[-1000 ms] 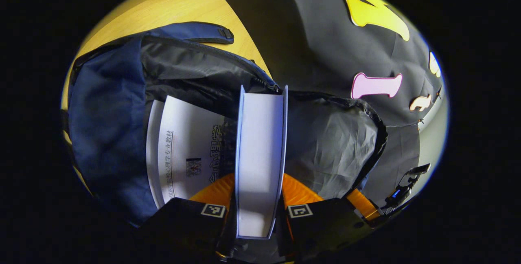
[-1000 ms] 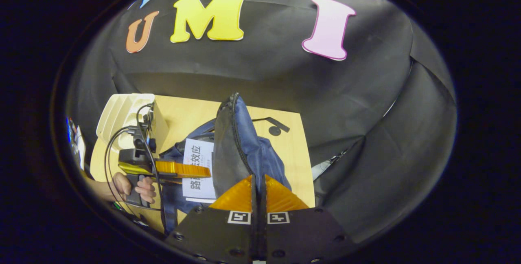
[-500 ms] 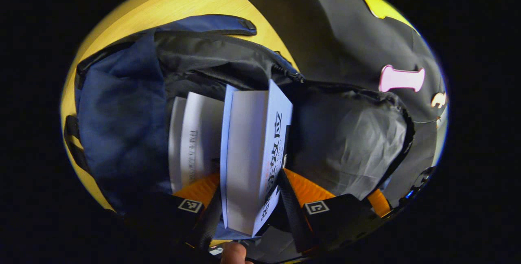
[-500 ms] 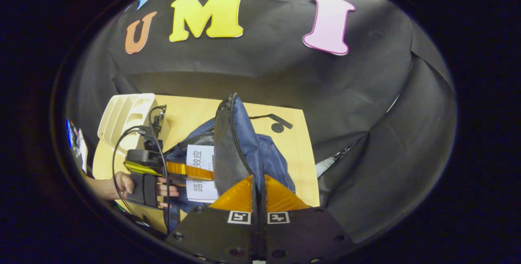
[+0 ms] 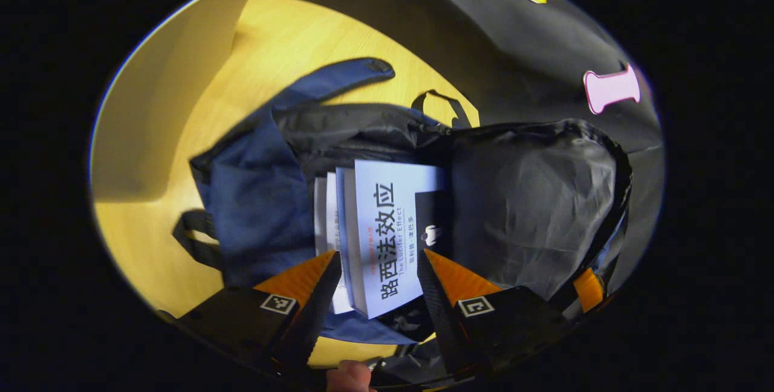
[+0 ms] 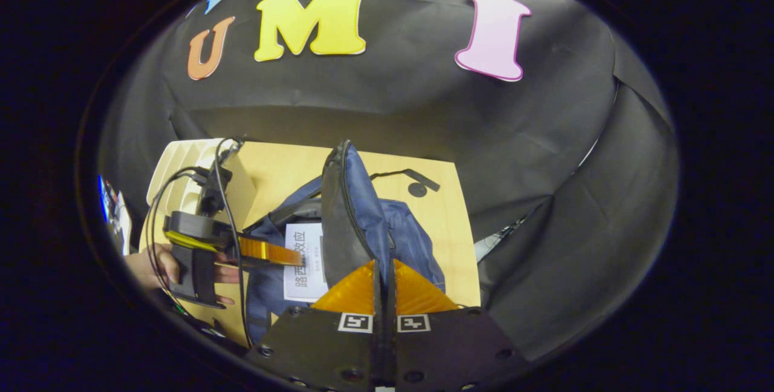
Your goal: Open the schoolbag, grab two books from the bookshelf and put them into the schoolbag.
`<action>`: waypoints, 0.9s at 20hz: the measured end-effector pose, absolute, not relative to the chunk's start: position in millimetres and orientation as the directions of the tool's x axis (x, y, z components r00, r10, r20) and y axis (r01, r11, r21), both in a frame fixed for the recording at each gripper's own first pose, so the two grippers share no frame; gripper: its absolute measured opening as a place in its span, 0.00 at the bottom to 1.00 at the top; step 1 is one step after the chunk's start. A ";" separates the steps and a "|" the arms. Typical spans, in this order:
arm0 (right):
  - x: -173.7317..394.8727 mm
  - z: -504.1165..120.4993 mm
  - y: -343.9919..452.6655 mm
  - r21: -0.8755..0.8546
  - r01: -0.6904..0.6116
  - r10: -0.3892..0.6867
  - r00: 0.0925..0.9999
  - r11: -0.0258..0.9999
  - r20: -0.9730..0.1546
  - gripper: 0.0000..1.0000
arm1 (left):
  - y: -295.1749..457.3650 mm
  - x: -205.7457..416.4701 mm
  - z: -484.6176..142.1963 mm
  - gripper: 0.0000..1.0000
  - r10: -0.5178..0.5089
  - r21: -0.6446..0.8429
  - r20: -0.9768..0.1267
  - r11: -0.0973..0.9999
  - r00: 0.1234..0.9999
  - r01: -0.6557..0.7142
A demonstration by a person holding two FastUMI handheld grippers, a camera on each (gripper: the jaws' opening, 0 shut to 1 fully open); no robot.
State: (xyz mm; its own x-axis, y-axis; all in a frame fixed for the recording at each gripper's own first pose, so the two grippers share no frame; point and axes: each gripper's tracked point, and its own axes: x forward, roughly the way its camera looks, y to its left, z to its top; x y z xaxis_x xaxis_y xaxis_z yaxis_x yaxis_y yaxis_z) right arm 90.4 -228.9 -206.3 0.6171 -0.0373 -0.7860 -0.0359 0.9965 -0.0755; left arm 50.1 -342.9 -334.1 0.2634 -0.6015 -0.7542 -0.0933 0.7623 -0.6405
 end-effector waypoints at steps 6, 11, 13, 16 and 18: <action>88.7 -206.1 -212.1 -0.060 -0.051 -0.015 0.628 0.997 -0.778 0.00 | -293.2 78.9 -288.1 0.82 -0.464 -0.489 -0.759 0.869 0.456 0.071; 82.0 -203.0 -191.7 -0.047 -0.064 0.005 0.644 0.997 -0.765 0.00 | -231.8 100.8 -238.7 0.82 -0.326 -0.304 -0.715 0.941 0.619 0.146; 78.1 -201.0 -181.6 -0.037 -0.069 0.017 0.648 0.997 -0.761 0.00 | -204.9 103.0 -214.5 0.82 -0.272 -0.221 -0.677 0.961 0.684 0.163; 71.9 -200.7 -164.8 -0.021 -0.074 0.032 0.655 0.997 -0.755 0.00 | -164.5 104.1 -170.8 0.81 -0.188 -0.148 -0.606 0.981 0.773 0.123; 64.8 -200.7 -153.1 -0.004 -0.069 0.042 0.658 0.998 -0.752 0.00 | -137.3 102.7 -144.9 0.81 -0.139 -0.120 -0.546 0.989 0.826 0.087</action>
